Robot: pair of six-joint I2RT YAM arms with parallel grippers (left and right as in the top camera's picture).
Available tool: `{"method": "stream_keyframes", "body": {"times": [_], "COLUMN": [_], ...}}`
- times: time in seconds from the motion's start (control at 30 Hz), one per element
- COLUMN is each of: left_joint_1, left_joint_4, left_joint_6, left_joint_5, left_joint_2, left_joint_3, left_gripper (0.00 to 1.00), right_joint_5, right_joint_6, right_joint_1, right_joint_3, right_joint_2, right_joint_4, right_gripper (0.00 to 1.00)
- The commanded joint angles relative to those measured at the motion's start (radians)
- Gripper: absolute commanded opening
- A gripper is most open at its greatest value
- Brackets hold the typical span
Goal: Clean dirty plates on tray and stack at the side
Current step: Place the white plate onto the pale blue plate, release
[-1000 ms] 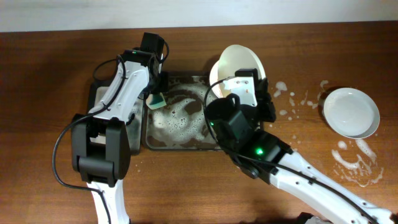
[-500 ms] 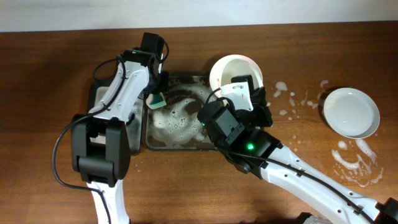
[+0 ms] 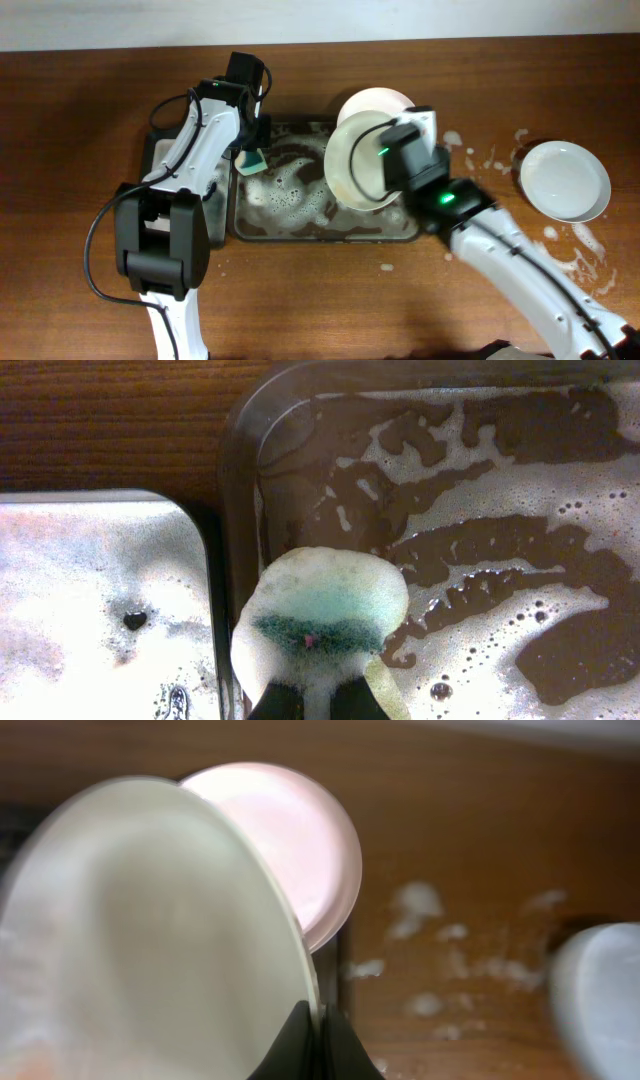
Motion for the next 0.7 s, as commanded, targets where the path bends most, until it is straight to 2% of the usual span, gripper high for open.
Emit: {"method": "stream_keyframes", "body": {"times": [0.0, 0.03, 0.1, 0.17, 0.23, 0.3, 0.43, 0.67], "left_joint_1": [0.000, 0.000, 0.000, 0.000, 0.000, 0.000, 0.000, 0.000], "left_joint_4": [-0.001, -0.001, -0.001, -0.003, -0.004, -0.003, 0.004, 0.007], "left_joint_6": [-0.009, -0.009, -0.009, -0.009, -0.009, -0.009, -0.009, -0.009], "left_joint_5": [0.007, 0.007, 0.007, 0.007, 0.007, 0.007, 0.007, 0.008], "left_joint_2": [0.003, 0.003, 0.003, 0.003, 0.003, 0.003, 0.003, 0.003], "left_joint_3": [0.000, 0.000, 0.000, 0.000, 0.000, 0.000, 0.000, 0.000], "left_gripper": [0.01, 0.01, 0.01, 0.01, 0.00, 0.01, 0.00, 0.00], "right_joint_5": [-0.601, -0.702, -0.771, -0.770, -0.732, -0.562, -0.351, -0.373], "right_joint_6": [0.039, 0.039, 0.054, 0.111, 0.126, 0.166, 0.192, 0.192], "right_joint_1": [-0.279, -0.397, -0.600, -0.813, -0.970, -1.120, -1.216, -1.226], "right_joint_3": [0.005, 0.005, 0.005, 0.005, 0.005, 0.005, 0.005, 0.005], "right_joint_2": [-0.022, -0.022, -0.022, -0.022, -0.022, -0.013, 0.051, 0.332], "right_joint_4": [0.001, 0.001, 0.002, 0.001, -0.005, -0.011, -0.001, 0.087], "right_gripper": [0.04, 0.04, 0.04, 0.04, 0.04, 0.04, 0.04, 0.04]}}
